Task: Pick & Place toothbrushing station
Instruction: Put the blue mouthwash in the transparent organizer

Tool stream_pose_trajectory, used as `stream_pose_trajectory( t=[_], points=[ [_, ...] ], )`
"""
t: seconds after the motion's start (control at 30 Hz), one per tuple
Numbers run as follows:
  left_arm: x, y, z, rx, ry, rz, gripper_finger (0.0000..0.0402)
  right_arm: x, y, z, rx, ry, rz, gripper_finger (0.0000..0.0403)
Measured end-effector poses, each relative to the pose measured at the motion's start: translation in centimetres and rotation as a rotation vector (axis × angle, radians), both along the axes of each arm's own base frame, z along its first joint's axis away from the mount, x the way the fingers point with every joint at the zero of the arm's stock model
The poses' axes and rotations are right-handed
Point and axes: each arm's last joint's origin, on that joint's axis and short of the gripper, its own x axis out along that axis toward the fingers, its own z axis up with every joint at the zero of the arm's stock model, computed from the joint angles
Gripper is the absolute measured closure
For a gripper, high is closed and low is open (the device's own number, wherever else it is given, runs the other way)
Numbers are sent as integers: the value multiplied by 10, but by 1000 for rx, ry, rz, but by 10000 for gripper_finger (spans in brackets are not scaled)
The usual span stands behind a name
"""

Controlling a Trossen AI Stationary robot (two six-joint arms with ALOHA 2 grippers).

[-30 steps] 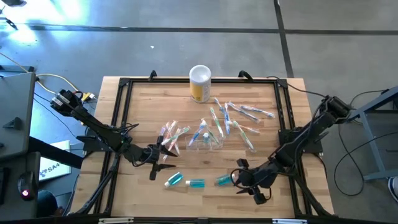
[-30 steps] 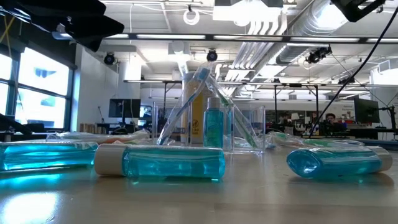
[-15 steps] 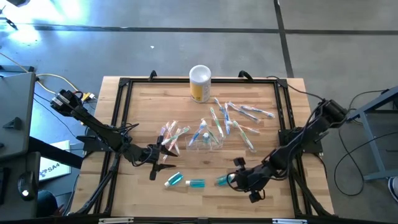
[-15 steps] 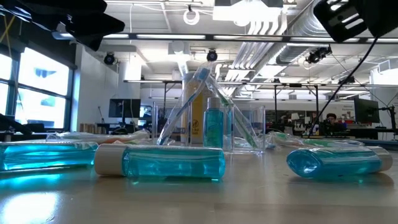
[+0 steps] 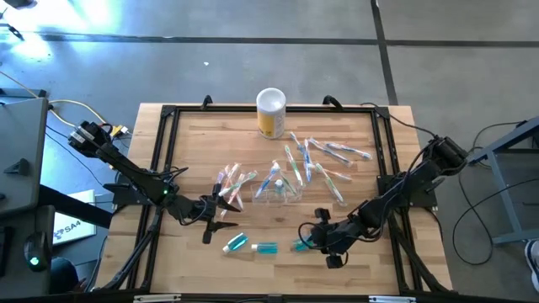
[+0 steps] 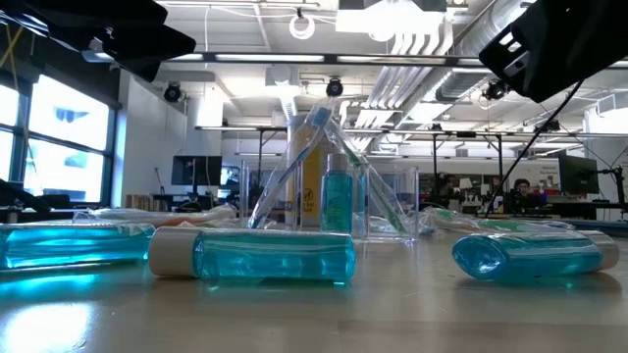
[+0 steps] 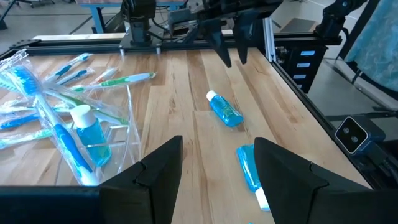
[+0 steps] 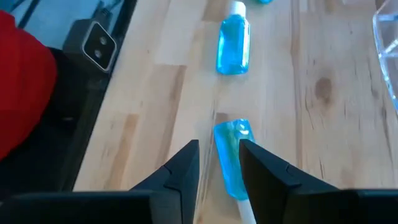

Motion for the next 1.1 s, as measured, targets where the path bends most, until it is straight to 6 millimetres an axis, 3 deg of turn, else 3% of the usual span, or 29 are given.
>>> stream_pose_trajectory(
  t=[0.17, 0.57, 0.73, 0.93, 1.1],
  points=[
    [0, 0, 0, -1, 0, 0, 211, -1, 0, -1, 8, 14, -26, 269],
    [0, 0, 0, -2, -2, 0, 211, -7, -6, -7, -89, 77, -51, 155],
    [0, 0, 0, -1, -1, 0, 211, -4, -3, -22, -148, 124, 24, 148],
    [0, 0, 0, 1, 1, 0, 211, 1, 2, -55, -232, 217, 95, 153],
    [0, 0, 0, 1, 0, 0, 211, 7, 0, -62, -248, 211, 120, 154]
  ],
)
